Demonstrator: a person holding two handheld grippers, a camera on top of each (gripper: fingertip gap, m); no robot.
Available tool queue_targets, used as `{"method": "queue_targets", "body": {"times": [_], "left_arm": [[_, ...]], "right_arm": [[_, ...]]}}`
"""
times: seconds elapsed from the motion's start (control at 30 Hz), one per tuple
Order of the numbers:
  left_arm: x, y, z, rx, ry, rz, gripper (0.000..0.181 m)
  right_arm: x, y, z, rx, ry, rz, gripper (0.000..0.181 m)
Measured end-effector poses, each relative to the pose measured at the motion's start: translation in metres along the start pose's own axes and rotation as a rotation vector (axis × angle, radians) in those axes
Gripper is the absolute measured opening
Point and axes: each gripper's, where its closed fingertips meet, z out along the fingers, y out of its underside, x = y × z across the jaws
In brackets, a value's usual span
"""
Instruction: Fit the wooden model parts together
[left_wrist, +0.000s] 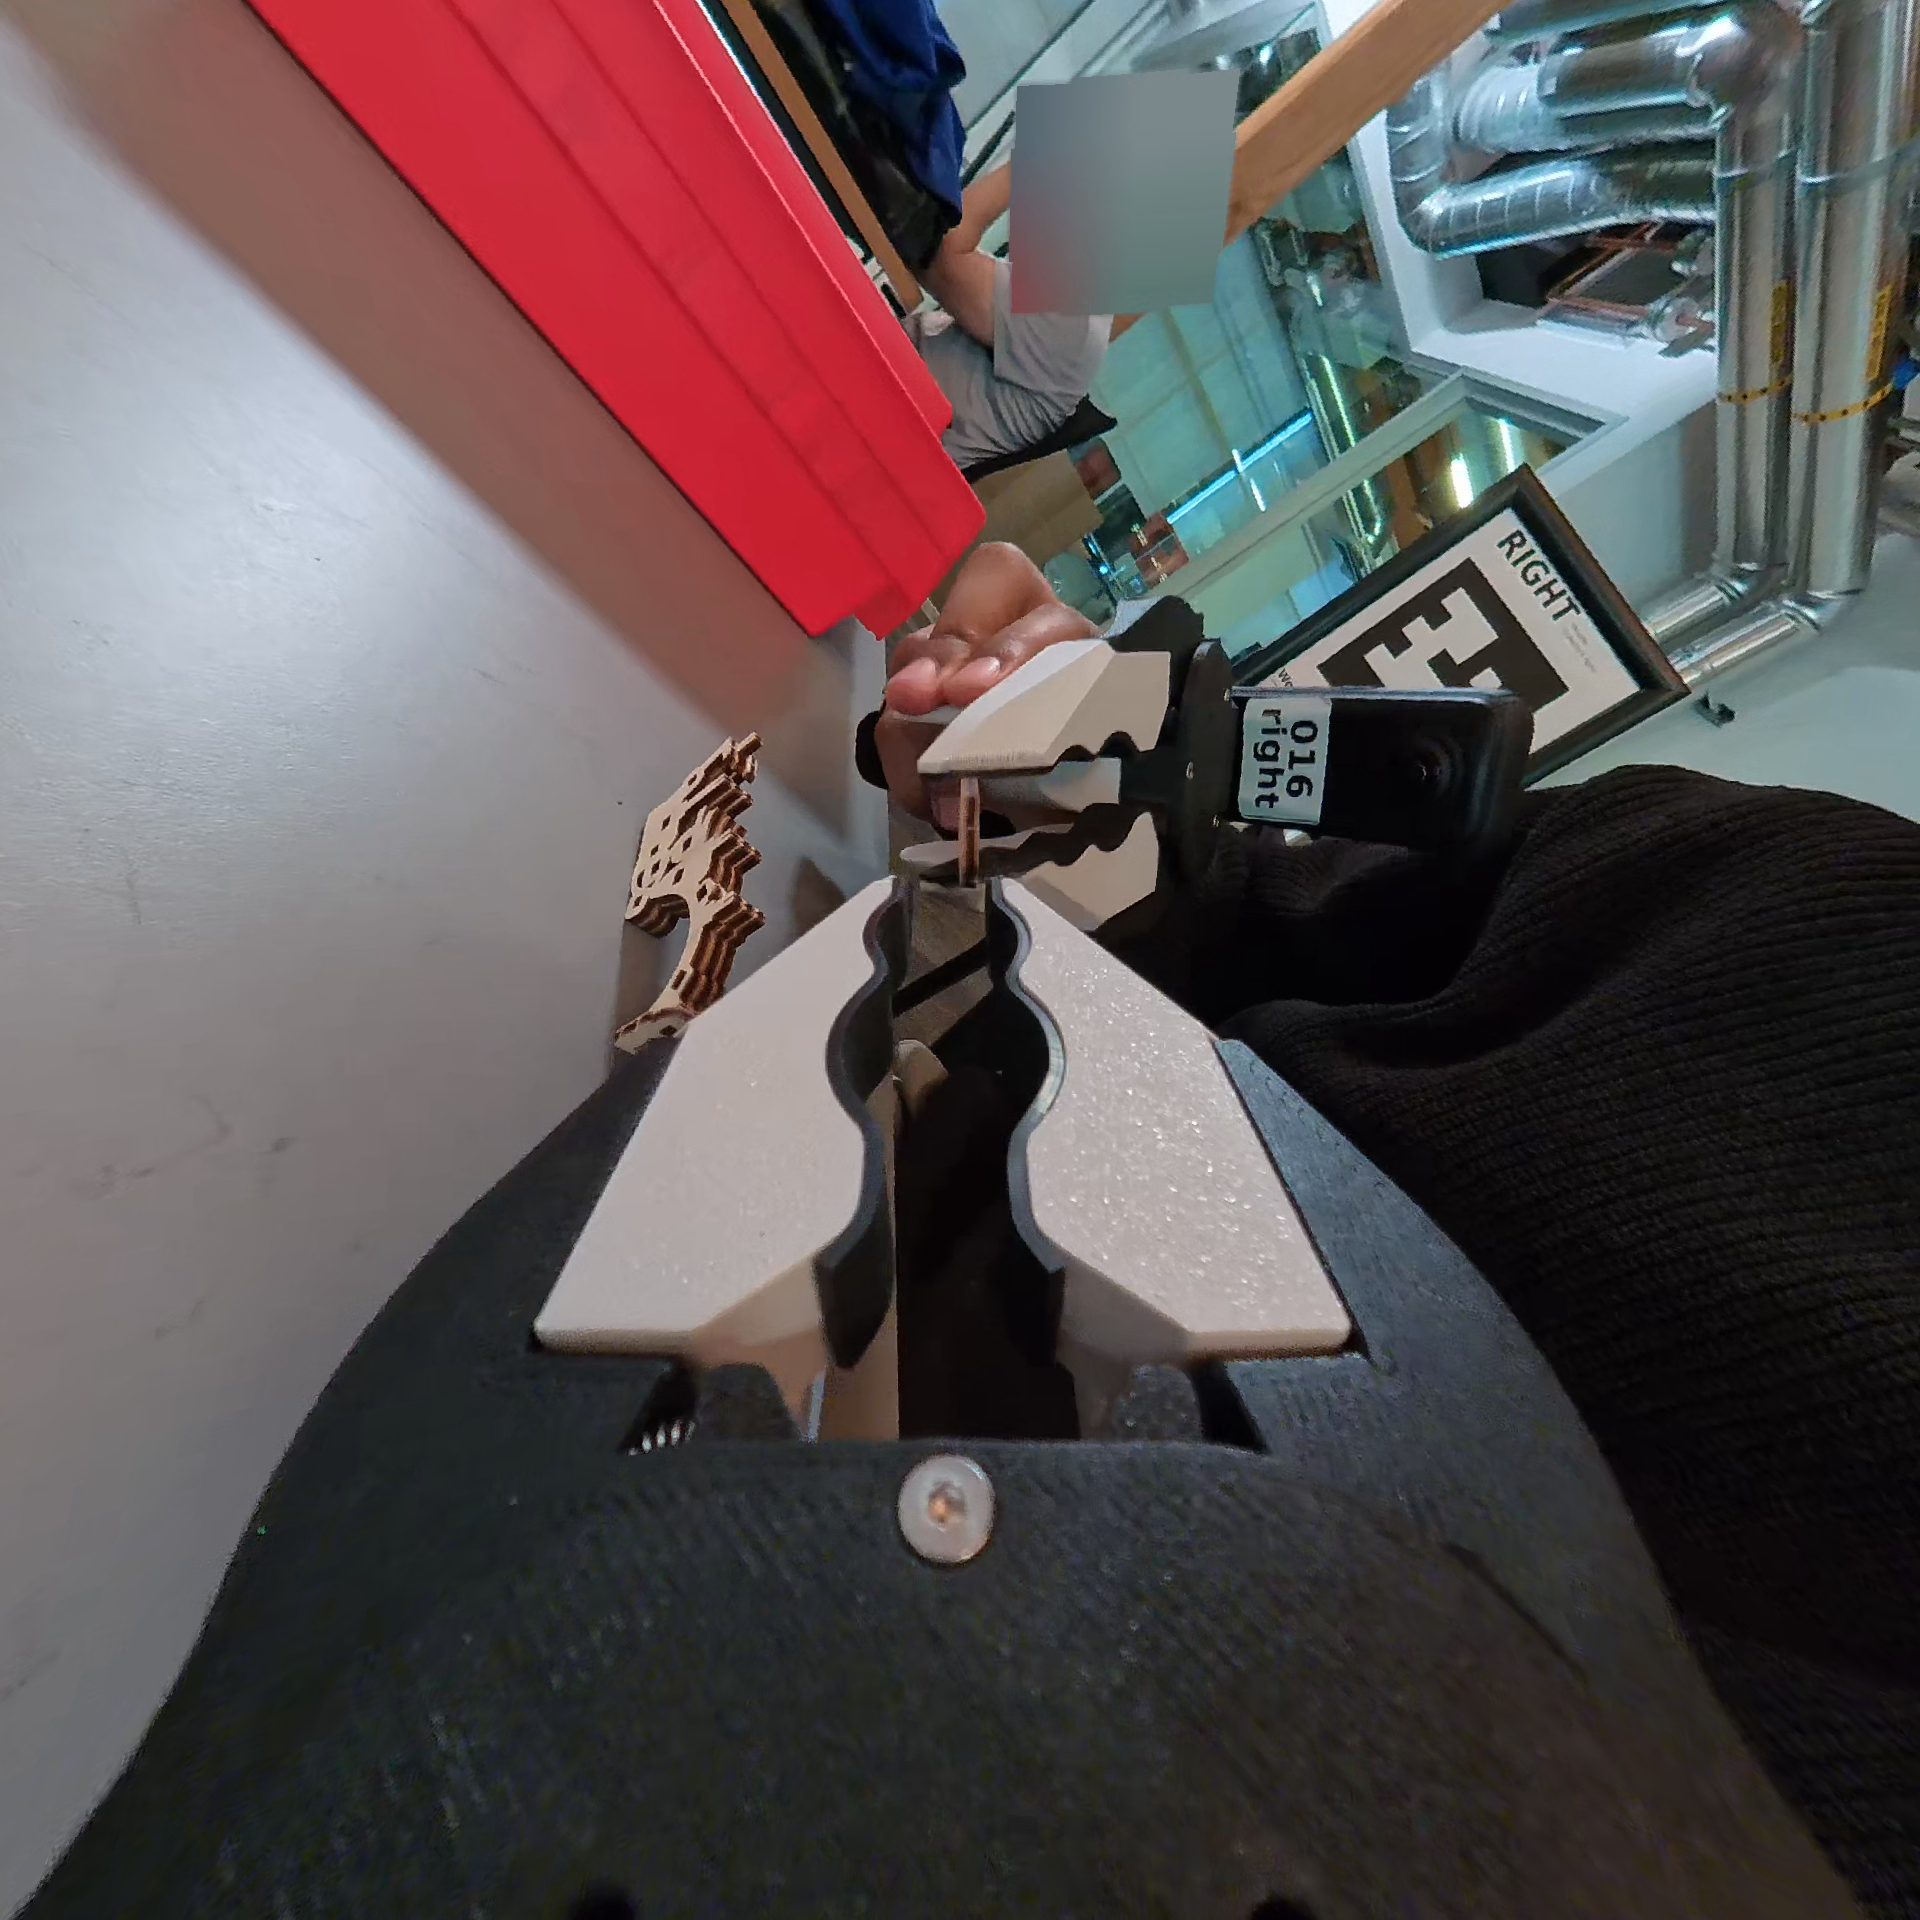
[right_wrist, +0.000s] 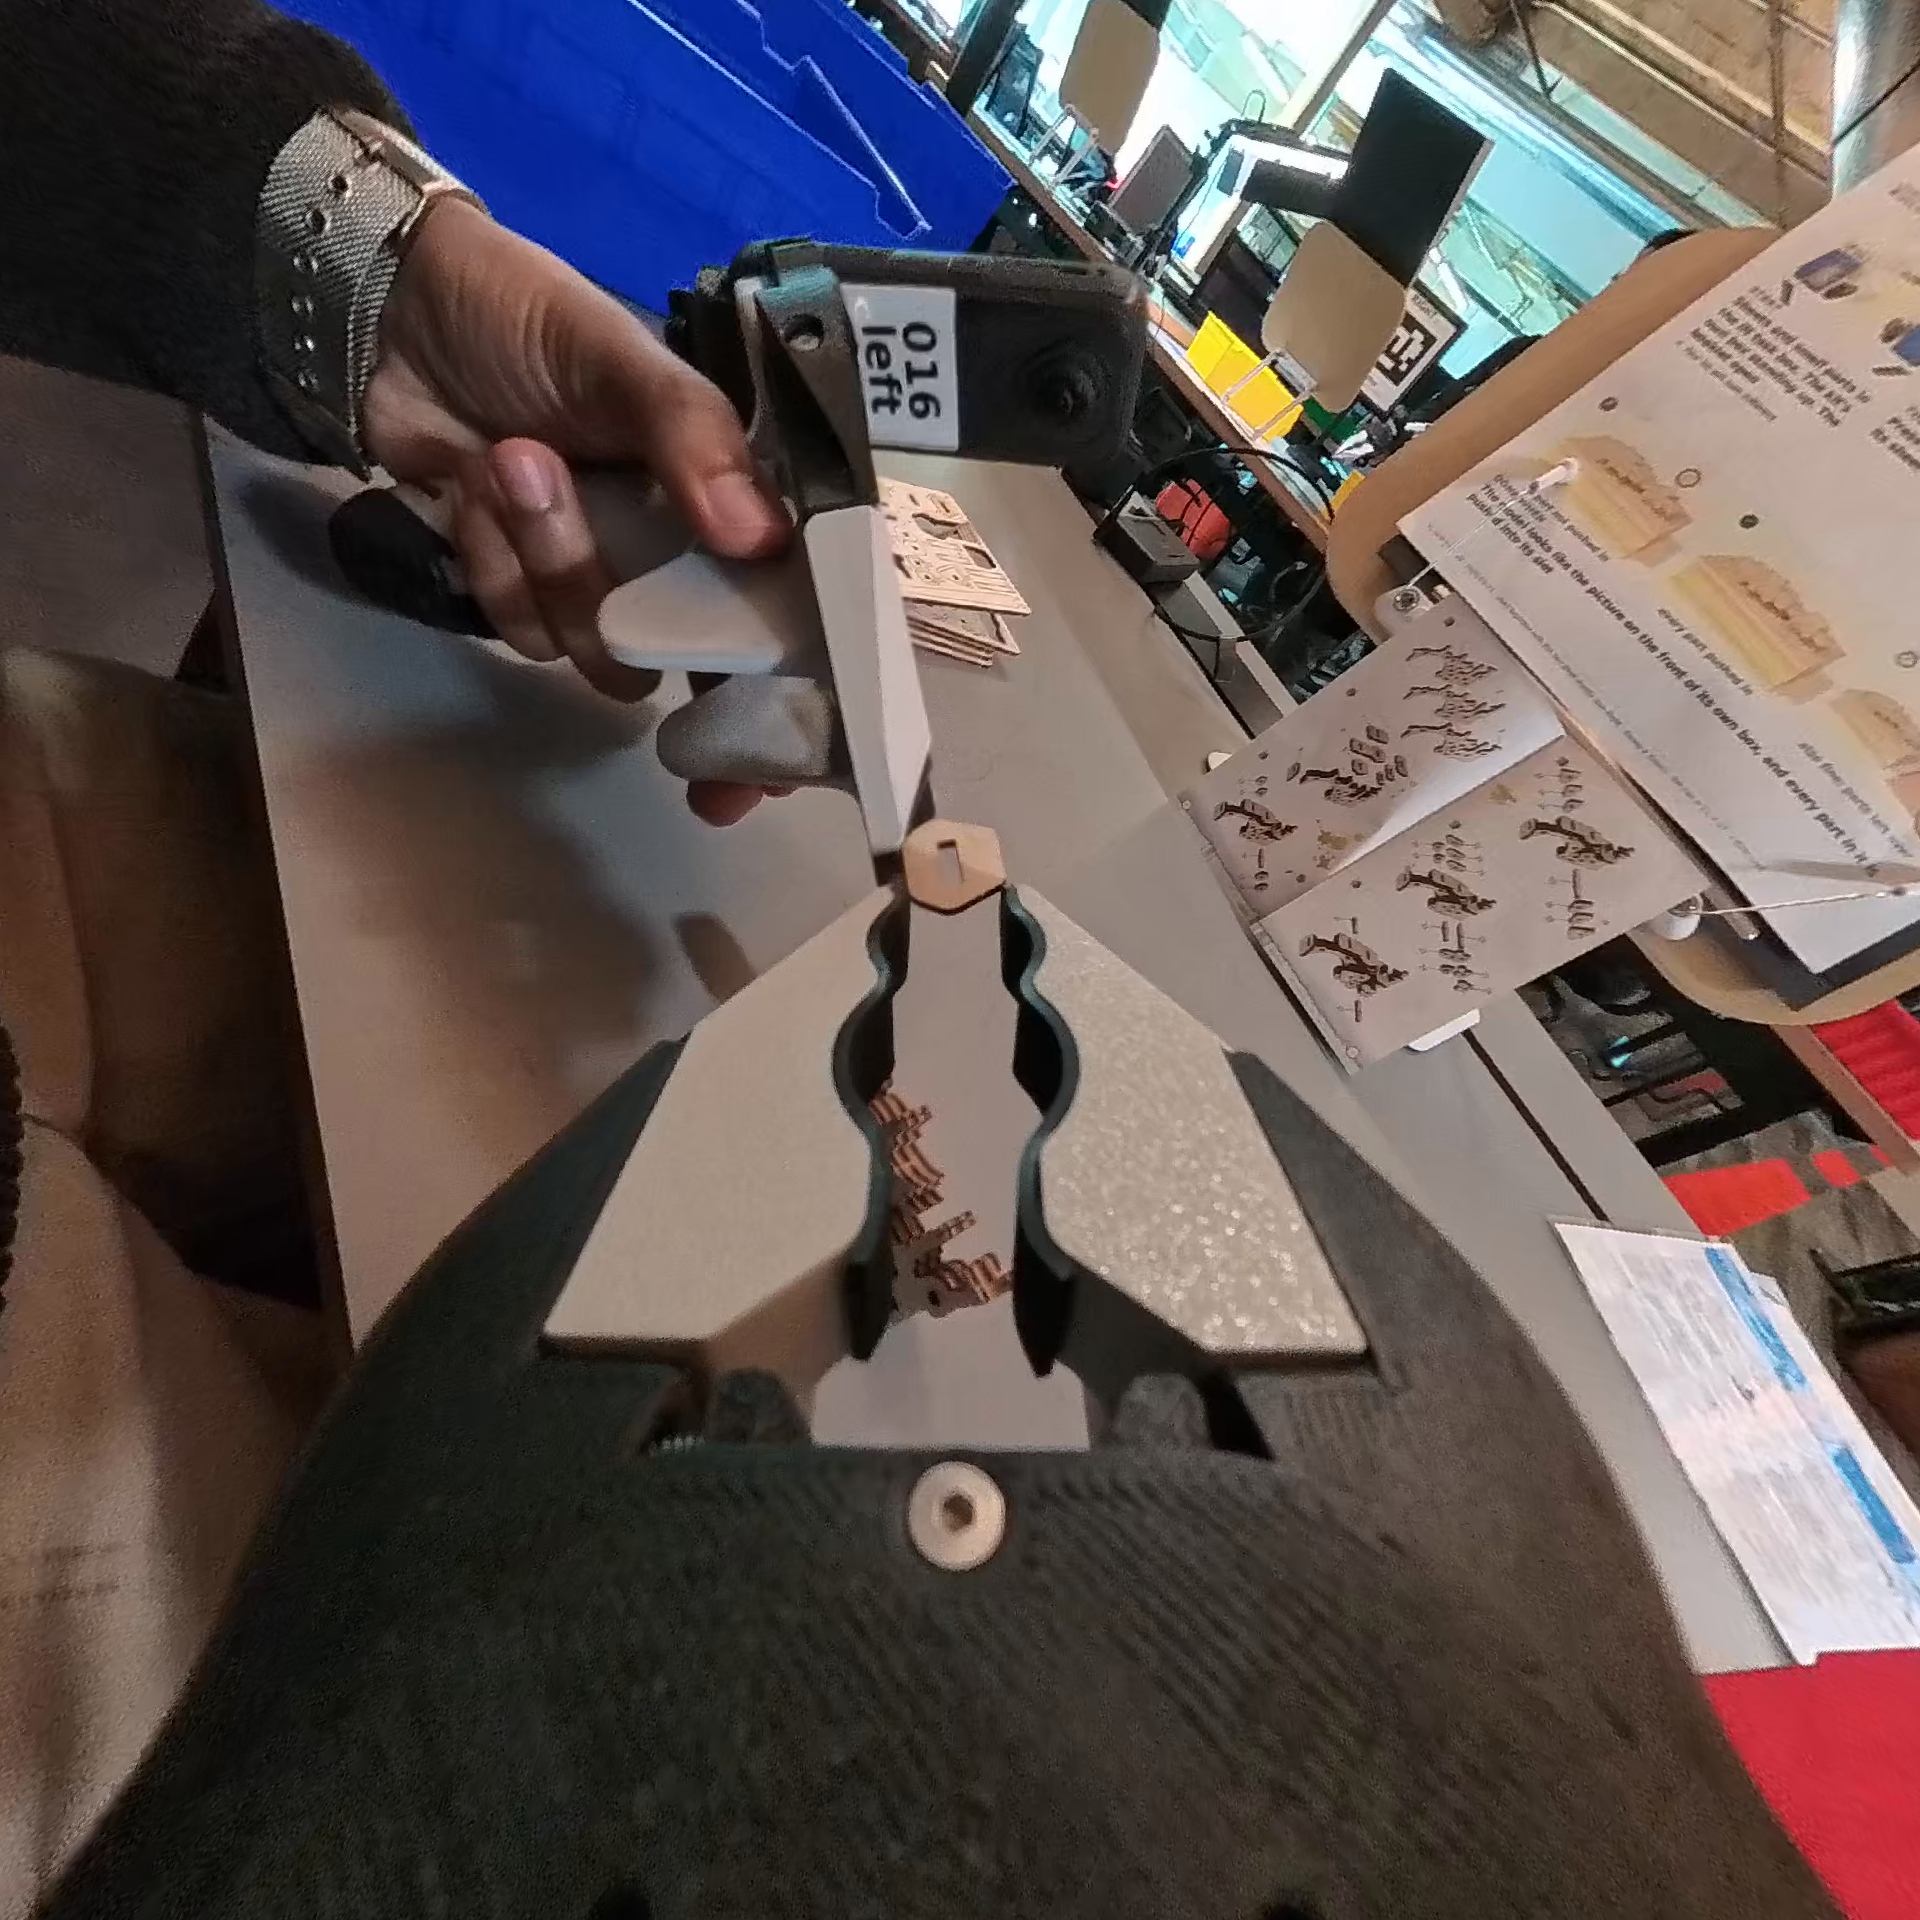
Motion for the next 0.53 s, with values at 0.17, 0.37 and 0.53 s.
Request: {"method": "queue_targets", "body": {"times": [0.17,0.37,0.53], "left_arm": [[0.0020,0.0024,0.0036,-0.007,0.002,0.014,0.005],[0.0037,-0.0044,-0.0002,0.033,0.020,0.002,0.000],[0.0030,-0.0068,-0.0011,0.046,0.011,0.007,0.000]], "right_arm": [[0.0050,0.0014,0.0014,-0.011,0.038,0.003,0.017],[0.0064,0.0047,0.0041,-0.037,0.059,0.007,0.017],[0.0077,0.0049,0.0047,-0.043,0.068,0.020,0.016]]}}
